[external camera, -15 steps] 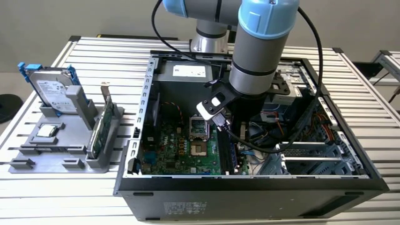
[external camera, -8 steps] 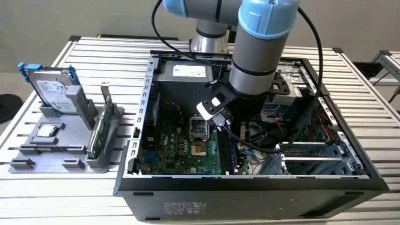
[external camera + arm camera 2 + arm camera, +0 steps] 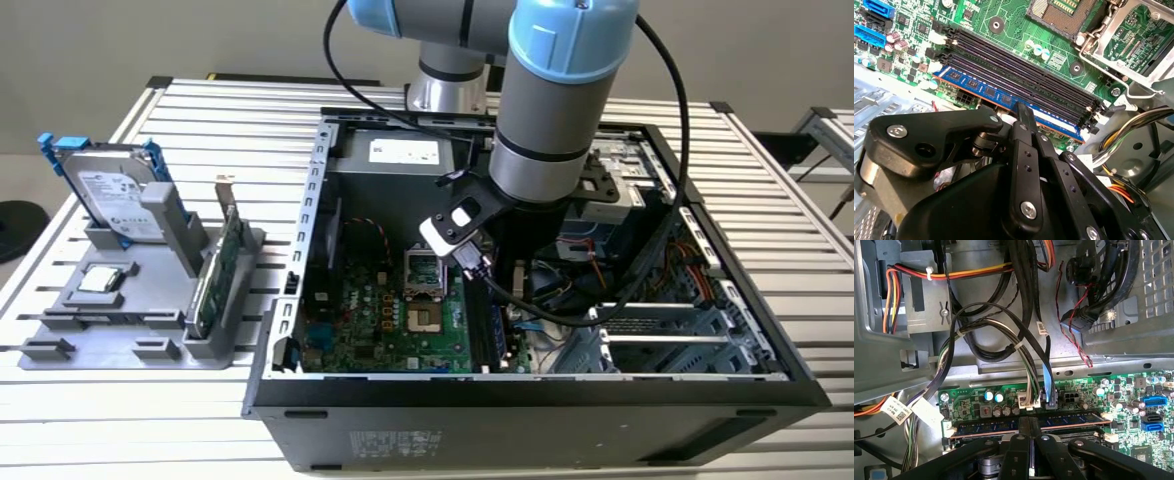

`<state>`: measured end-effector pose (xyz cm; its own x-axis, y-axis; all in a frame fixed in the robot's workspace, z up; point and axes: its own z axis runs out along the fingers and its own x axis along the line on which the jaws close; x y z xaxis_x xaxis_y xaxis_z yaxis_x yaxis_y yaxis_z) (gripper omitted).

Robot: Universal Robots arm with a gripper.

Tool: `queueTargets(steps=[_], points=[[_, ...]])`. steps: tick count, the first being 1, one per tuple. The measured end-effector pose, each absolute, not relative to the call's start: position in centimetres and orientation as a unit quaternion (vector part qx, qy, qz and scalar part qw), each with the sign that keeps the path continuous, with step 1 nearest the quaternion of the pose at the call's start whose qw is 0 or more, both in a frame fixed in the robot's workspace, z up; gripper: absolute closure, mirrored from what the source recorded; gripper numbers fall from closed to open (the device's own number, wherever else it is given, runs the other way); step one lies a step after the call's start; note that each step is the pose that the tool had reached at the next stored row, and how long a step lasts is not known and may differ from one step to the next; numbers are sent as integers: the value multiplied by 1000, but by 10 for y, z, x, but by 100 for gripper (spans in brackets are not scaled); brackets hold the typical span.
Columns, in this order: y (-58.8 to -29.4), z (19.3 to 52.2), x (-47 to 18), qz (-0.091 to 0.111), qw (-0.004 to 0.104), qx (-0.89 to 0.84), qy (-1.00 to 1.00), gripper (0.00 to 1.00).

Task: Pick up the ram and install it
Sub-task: 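Press down the ram until it locks into place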

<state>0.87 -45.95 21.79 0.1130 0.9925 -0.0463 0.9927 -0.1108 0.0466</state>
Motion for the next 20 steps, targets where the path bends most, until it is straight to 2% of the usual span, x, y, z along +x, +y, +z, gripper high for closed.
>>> queueTargets(steps=[20], points=[[-459, 218, 9, -2, 33, 745, 666, 100]])
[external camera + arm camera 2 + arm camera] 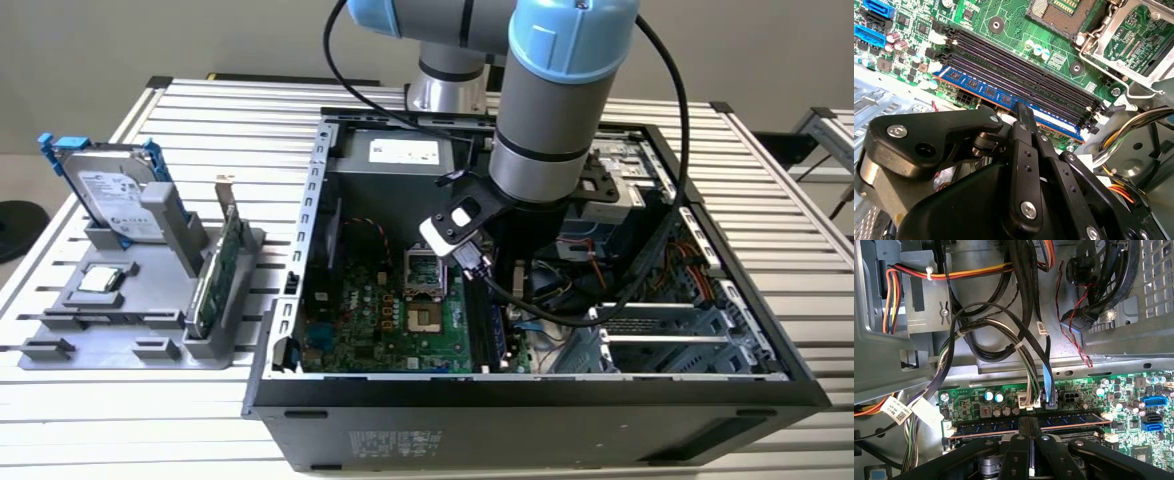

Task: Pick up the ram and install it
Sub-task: 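Press down the ram until it locks into place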

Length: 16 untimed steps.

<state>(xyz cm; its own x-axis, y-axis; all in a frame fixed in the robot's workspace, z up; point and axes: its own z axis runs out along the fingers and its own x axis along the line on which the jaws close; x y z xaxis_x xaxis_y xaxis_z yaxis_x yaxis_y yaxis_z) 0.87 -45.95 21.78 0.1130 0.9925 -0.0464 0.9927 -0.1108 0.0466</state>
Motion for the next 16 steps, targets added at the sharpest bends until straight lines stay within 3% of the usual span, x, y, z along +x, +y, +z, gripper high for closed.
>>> queueTargets(steps=[16], points=[[-459, 218, 9, -2, 33, 745, 666, 100]])
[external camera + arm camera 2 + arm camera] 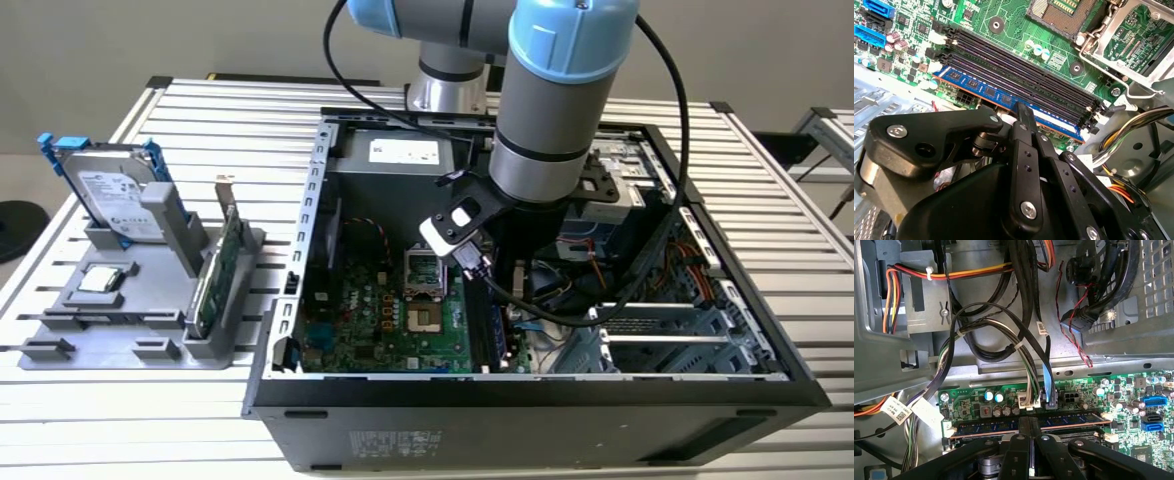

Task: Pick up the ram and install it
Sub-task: 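Press down the ram until it locks into place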

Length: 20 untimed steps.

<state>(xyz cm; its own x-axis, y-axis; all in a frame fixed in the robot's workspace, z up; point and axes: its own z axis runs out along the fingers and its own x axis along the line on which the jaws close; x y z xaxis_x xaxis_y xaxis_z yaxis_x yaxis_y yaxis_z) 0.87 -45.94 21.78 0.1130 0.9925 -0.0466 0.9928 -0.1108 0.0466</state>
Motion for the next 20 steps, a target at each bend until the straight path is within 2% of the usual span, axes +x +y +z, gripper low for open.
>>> queueTargets(steps=[14, 20], points=[[-459, 218, 9, -2, 33, 745, 666, 100], [-459, 241, 9, -2, 33, 745, 666, 100]])
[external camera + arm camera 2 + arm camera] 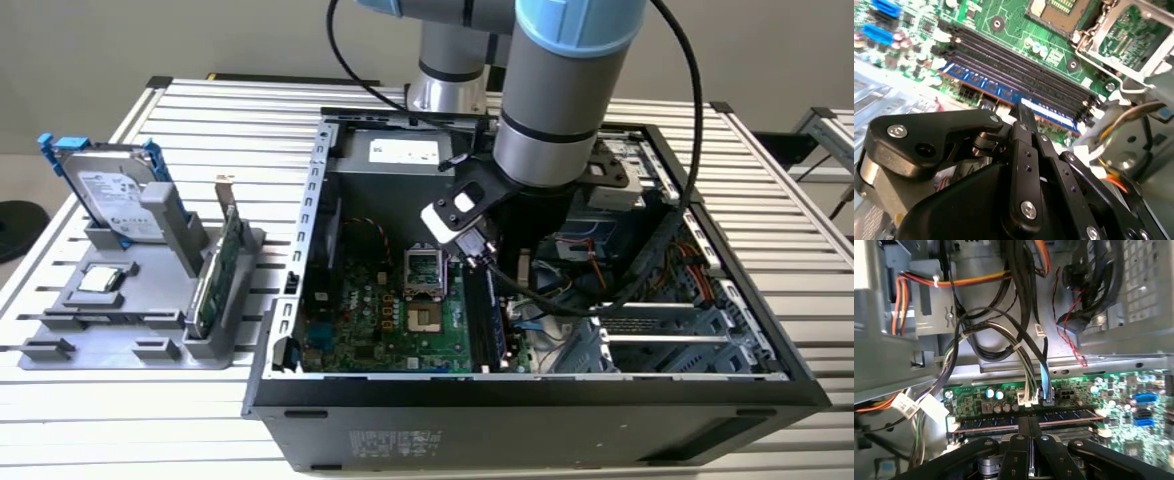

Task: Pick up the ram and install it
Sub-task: 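Press down the ram until it locks into place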

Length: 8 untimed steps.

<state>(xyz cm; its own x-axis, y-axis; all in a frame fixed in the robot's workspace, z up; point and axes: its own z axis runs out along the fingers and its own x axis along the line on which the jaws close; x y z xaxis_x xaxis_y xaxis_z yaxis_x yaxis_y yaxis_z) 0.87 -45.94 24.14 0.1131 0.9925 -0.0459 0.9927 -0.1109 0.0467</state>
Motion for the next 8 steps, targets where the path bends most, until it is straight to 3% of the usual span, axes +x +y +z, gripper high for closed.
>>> queueTargets(steps=[8], points=[[-459, 278, 9, -2, 33, 745, 666, 100]])
